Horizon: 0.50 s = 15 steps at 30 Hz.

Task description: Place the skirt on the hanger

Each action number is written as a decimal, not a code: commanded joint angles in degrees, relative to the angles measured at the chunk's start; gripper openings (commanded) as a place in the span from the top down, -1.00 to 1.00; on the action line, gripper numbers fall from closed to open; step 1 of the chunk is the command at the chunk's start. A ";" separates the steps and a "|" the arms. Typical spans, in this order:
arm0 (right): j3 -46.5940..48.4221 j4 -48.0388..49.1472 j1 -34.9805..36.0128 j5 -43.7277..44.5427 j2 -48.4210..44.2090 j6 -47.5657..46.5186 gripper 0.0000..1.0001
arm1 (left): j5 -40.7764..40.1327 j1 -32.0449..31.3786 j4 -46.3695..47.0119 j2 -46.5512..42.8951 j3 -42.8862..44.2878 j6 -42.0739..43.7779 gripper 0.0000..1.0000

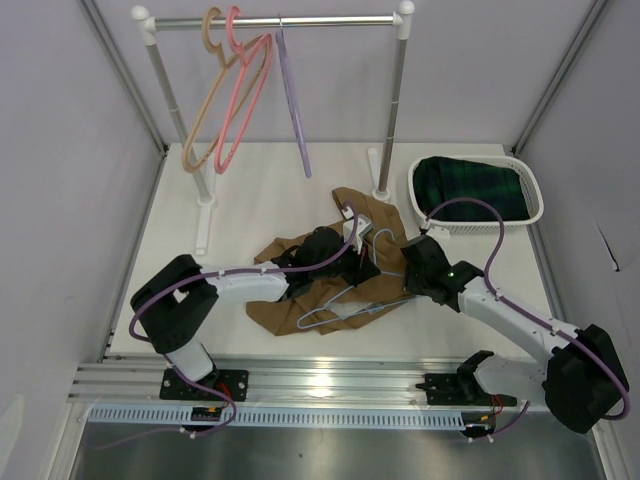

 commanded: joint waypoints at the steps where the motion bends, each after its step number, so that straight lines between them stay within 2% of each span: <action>1: -0.91 3.75 -0.92 -1.71 0.27 1.57 0.13 | -0.57 -0.28 -1.51 1.02 0.69 1.55 1.00; 5: -1.62 4.46 -2.50 -2.85 -0.95 1.92 0.11 | -0.05 -0.28 -1.60 1.28 0.87 1.47 1.00; 7: -1.70 3.67 -3.81 -2.51 -0.96 2.19 0.22 | 0.13 -0.28 -1.43 1.46 0.87 1.20 1.00; 9: -2.14 3.40 -4.52 -2.15 -0.44 2.28 0.23 | 0.30 -0.37 -1.43 1.63 1.04 1.03 1.00; 15: -7.93 8.41 -6.81 -4.08 -1.39 3.94 0.25 | 0.57 -0.28 -1.95 1.37 0.87 1.03 1.00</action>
